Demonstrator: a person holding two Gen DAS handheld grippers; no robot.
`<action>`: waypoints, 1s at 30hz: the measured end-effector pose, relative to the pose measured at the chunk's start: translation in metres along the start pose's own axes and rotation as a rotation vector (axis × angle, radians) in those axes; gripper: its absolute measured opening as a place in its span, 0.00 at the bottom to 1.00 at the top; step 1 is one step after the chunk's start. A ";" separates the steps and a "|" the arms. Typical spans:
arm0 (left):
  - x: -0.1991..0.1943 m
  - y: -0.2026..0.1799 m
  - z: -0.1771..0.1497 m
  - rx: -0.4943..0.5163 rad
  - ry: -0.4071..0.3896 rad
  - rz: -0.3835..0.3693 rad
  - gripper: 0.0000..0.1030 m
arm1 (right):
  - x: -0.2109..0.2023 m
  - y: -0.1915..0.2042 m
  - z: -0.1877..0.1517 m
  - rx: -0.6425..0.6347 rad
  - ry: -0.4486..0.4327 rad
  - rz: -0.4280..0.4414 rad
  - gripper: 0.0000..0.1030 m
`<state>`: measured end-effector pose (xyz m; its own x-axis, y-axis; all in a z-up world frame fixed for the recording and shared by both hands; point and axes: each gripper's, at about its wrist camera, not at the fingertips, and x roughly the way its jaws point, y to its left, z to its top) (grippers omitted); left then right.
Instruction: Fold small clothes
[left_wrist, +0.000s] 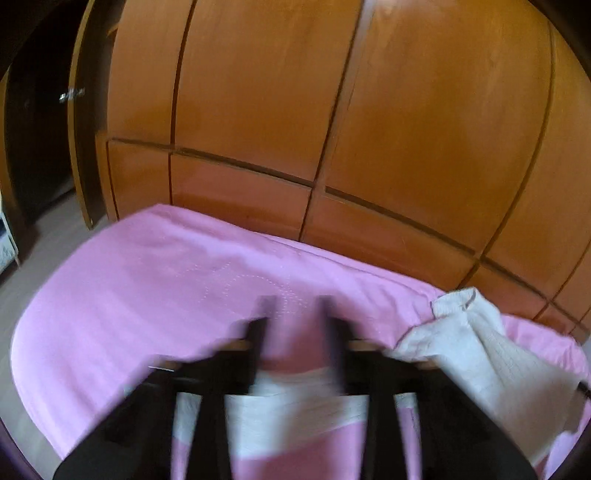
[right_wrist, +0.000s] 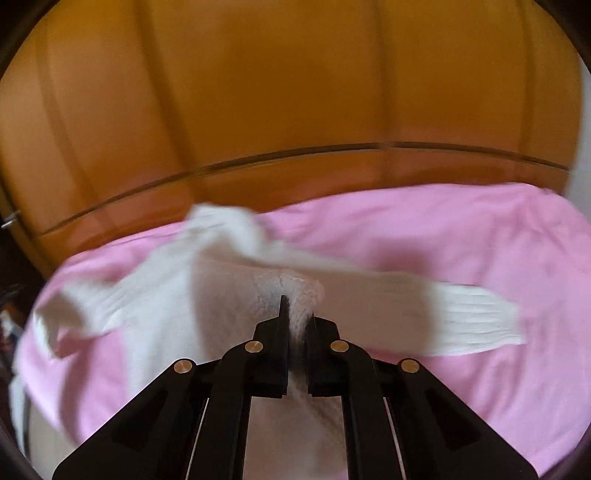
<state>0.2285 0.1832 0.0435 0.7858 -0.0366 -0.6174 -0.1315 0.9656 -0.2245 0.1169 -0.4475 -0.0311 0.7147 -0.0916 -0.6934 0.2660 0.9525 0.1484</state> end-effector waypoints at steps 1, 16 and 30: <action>-0.001 -0.001 -0.003 -0.021 0.005 -0.013 0.50 | 0.009 -0.011 0.002 0.009 0.010 -0.052 0.05; 0.040 -0.137 -0.266 -0.013 0.655 -0.609 0.54 | 0.072 -0.049 -0.039 0.036 0.146 -0.161 0.05; -0.033 -0.094 -0.134 0.093 0.346 -0.662 0.07 | -0.077 0.002 -0.012 -0.076 -0.067 0.071 0.00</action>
<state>0.1344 0.0591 -0.0160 0.4463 -0.6806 -0.5810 0.3662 0.7313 -0.5755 0.0547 -0.4350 0.0146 0.7721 -0.0398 -0.6343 0.1653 0.9762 0.1401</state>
